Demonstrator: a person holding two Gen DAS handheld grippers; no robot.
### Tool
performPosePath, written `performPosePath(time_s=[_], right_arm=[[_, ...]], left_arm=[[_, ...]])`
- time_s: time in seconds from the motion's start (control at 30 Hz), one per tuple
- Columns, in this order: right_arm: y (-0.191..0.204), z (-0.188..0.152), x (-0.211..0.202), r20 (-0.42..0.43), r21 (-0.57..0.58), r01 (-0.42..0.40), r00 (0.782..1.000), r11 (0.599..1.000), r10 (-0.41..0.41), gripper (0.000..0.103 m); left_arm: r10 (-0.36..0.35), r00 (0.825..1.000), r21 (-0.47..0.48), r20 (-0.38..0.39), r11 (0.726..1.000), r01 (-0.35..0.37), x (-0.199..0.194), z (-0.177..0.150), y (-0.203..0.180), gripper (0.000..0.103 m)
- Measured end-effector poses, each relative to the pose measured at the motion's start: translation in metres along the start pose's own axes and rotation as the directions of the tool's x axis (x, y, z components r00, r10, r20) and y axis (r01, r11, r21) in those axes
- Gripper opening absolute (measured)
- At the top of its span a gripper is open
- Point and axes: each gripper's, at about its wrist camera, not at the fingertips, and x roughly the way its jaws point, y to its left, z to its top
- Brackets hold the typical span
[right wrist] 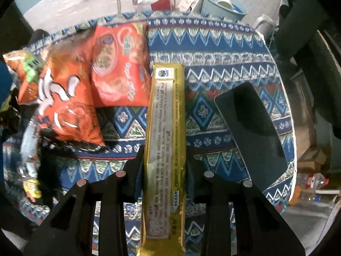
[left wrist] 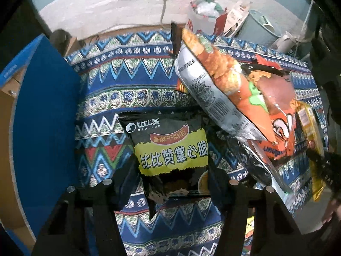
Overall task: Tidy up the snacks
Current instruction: 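Grasp the black-and-yellow bag with the left tool while the right grasps the long gold bar, then carry both snacks over the cardboard box and release them inside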
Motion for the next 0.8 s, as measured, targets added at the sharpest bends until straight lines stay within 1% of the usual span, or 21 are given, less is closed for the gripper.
performPosePath(time_s=[0.2,0.4,0.6,0.73,0.8], right_arm=[[0.01,0.006,-0.026,0.055,-0.014,-0.006,0.998,1.0,0.006,0.031],[0.023,0.005,-0.045,0.099,-0.037,0.0,0.995,0.999,0.004,0.031],[0.037,0.012,-0.063,0.143,-0.066,-0.011,0.99,0.998,0.02,0.031],[0.05,0.015,-0.077,0.169,-0.091,-0.025,0.985,0.996,0.04,0.031],[0.057,0.018,-0.084,0.184,-0.106,-0.031,0.982,0.994,0.05,0.031]], left_arm=[[0.037,0.998,0.063,0.055,0.997,-0.04,-0.028,-0.011,0.0,0.062],[0.044,0.994,0.105,0.099,0.993,-0.055,-0.051,-0.021,-0.003,0.062],[0.067,0.986,0.146,0.154,0.985,-0.09,-0.069,-0.026,-0.006,0.062],[0.083,0.977,0.169,0.197,0.979,-0.117,-0.086,-0.029,-0.004,0.062],[0.081,0.974,0.175,0.211,0.977,-0.119,-0.093,-0.03,-0.002,0.062]])
